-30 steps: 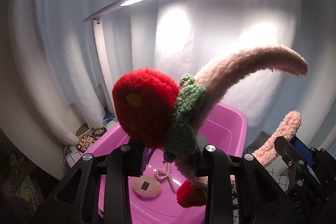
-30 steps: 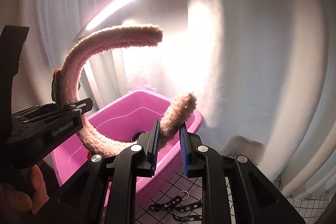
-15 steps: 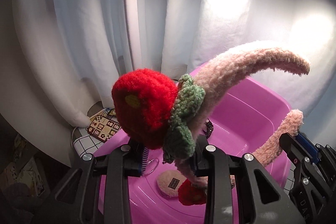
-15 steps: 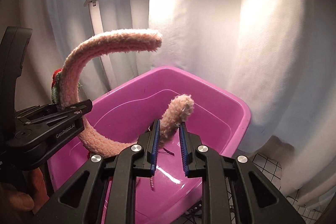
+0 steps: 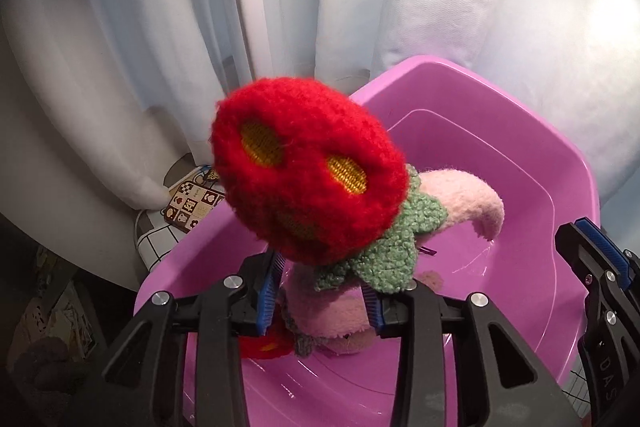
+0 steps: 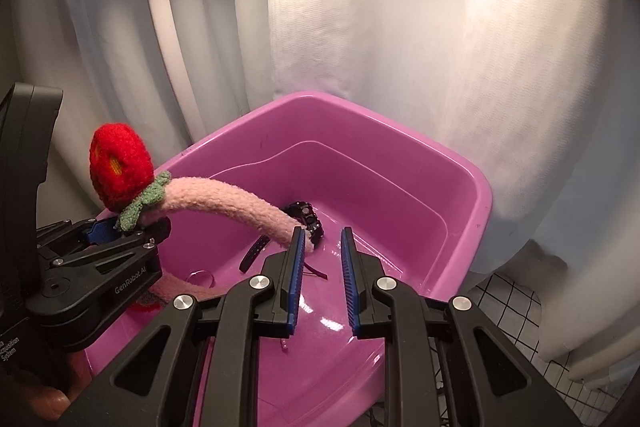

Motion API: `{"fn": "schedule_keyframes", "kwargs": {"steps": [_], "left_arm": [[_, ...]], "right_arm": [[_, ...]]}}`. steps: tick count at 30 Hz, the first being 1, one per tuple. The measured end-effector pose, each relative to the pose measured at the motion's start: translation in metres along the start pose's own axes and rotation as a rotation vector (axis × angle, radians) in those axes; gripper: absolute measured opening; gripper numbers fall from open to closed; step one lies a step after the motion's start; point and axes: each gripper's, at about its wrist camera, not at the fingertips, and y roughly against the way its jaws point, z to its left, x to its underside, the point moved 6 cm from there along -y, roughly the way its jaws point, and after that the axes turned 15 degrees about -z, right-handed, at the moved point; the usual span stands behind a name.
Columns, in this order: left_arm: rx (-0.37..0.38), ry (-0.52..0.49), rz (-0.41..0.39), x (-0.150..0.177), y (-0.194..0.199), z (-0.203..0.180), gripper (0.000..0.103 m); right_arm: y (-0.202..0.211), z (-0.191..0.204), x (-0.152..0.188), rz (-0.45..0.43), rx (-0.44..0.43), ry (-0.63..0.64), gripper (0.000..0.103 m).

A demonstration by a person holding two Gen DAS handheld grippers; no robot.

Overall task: Organize jewelry
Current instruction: 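Lift the headband with both tools, carry it into the tub and open both, then withdraw both tools from the tub toward the black lanyard and silver ring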

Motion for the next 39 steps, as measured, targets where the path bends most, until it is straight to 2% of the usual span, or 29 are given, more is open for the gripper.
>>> {"fn": "schedule_keyframes", "kwargs": {"steps": [1, 3, 5, 7, 9, 11, 19, 29, 31, 33, 38, 39], "left_arm": [[-0.002, 0.002, 0.005, 0.001, 0.000, 0.001, 0.061], [-0.017, 0.005, 0.020, 0.002, -0.002, 0.003, 0.076], [-0.023, 0.010, 0.027, 0.004, -0.002, 0.006, 0.077], [-0.045, 0.009, 0.033, 0.007, -0.003, 0.010, 0.086], [-0.050, 0.021, 0.030, 0.008, -0.002, 0.014, 0.090], [-0.061, 0.020, 0.025, 0.008, 0.000, 0.016, 0.095], [-0.077, 0.002, 0.024, 0.008, 0.008, 0.018, 0.097], [-0.067, -0.002, -0.049, 0.002, 0.039, 0.018, 0.097], [-0.064, 0.000, -0.067, 0.002, 0.048, 0.017, 0.097], [-0.057, 0.001, -0.085, 0.002, 0.058, 0.016, 0.097], [-0.030, -0.029, -0.109, 0.006, 0.081, 0.006, 0.097], [-0.022, -0.036, -0.114, 0.007, 0.086, 0.002, 0.097]], "right_arm": [[0.002, 0.001, -0.001, -0.002, -0.001, 0.000, 0.021], [0.001, 0.001, -0.002, -0.004, 0.003, 0.006, 0.022], [0.003, 0.002, -0.002, -0.005, 0.003, 0.004, 0.024], [0.006, 0.002, -0.003, -0.009, 0.008, 0.002, 0.030], [0.008, 0.002, -0.003, -0.014, 0.014, 0.001, 0.038], [0.009, 0.000, -0.003, -0.014, 0.019, -0.001, 0.039], [0.019, 0.000, -0.002, -0.025, 0.025, -0.006, 0.042], [0.044, -0.008, -0.004, -0.055, 0.022, -0.043, 0.045], [0.054, -0.011, -0.004, -0.071, 0.011, -0.058, 0.049], [0.068, -0.015, -0.005, -0.101, 0.014, -0.072, 0.061], [0.101, -0.038, -0.001, -0.139, 0.035, -0.114, 0.062], [0.108, -0.045, 0.001, -0.145, 0.040, -0.130, 0.066]]}}
